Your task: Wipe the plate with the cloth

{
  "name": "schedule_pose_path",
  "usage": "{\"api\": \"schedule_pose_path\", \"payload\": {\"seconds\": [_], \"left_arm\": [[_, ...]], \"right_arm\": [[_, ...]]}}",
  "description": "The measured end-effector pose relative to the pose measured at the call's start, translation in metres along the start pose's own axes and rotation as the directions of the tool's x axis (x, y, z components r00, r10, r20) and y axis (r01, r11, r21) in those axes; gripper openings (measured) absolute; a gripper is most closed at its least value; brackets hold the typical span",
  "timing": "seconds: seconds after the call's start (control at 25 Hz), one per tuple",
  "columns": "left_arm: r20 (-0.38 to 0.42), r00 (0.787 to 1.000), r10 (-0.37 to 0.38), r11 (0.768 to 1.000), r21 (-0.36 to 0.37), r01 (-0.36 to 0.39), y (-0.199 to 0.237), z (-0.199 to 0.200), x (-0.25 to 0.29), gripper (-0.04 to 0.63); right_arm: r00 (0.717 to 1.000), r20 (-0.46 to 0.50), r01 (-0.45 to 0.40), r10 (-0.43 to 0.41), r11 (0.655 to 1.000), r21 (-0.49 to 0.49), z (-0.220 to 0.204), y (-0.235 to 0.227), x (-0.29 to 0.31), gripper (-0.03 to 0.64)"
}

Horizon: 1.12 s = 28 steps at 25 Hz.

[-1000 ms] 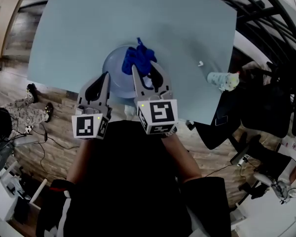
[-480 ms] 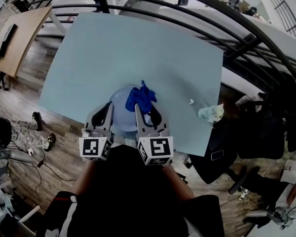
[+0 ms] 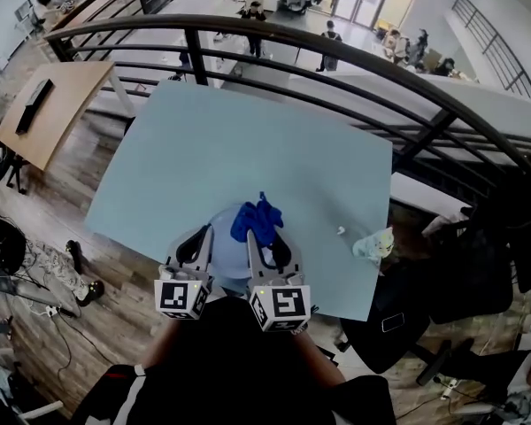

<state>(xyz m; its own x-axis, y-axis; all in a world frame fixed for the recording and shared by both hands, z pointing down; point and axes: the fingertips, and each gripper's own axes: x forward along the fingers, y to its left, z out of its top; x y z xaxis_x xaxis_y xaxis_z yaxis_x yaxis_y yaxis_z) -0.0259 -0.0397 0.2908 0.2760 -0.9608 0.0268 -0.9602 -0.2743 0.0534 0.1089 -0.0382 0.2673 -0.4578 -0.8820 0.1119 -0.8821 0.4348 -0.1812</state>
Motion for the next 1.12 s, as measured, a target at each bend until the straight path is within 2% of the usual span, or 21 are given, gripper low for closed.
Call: {"api": "schedule_pose_path", "payload": {"seconds": [0.2, 0.76, 1.12], "left_arm": [[0.033, 0.999, 0.013, 1.0, 0.008, -0.013, 0.011, 0.012, -0.011, 0.0], [0.076, 0.997, 0.003, 1.0, 0.009, -0.003, 0.005, 0.015, -0.018, 0.0], [0.086, 0.996, 0.008, 1.0, 0.016, -0.01, 0.002, 0.02, -0.027, 0.0]], "right_arm": [[0.997, 0.076, 0.027, -0.026, 0.999, -0.02, 0.019, 0.007, -0.006, 0.118], [0.985, 0.17, 0.03, -0.014, 0.996, -0.089, 0.037, 0.017, -0.019, 0.118], [0.987, 0.161, 0.026, -0.011, 0.995, -0.094, 0.036, 0.022, -0.027, 0.118]]}}
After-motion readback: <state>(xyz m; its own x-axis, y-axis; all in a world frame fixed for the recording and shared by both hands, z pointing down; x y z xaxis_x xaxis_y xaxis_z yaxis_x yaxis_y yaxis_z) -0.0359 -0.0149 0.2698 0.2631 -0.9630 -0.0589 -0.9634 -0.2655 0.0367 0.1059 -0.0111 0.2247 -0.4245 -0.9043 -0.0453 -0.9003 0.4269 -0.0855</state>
